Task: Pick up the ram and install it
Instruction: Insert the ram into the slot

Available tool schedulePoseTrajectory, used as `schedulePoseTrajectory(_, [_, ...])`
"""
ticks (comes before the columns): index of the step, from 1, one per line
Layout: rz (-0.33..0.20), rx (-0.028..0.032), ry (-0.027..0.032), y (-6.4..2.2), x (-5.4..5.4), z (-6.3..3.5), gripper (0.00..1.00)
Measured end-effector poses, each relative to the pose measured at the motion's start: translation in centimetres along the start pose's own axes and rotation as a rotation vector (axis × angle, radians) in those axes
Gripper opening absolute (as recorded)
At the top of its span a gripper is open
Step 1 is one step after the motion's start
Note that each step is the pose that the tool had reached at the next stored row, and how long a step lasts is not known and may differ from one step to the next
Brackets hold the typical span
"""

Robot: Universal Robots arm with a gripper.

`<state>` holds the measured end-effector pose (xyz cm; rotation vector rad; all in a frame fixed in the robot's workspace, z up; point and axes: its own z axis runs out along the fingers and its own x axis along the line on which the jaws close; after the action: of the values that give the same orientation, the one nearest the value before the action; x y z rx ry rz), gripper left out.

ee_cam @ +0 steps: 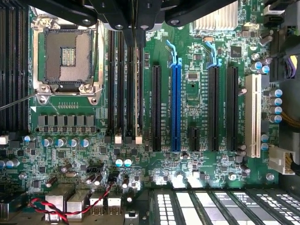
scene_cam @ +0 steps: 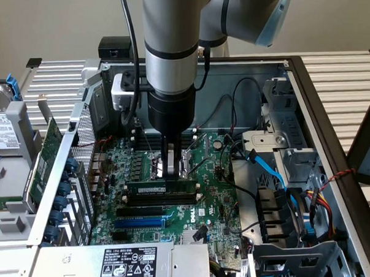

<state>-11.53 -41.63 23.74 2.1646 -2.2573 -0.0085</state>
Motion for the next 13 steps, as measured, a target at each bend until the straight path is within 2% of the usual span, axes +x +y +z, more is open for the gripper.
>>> schedulePoseTrajectory(13, [0.011, 0.0000, -0.0002, 0.00, 0.08, 0.13, 0.12])
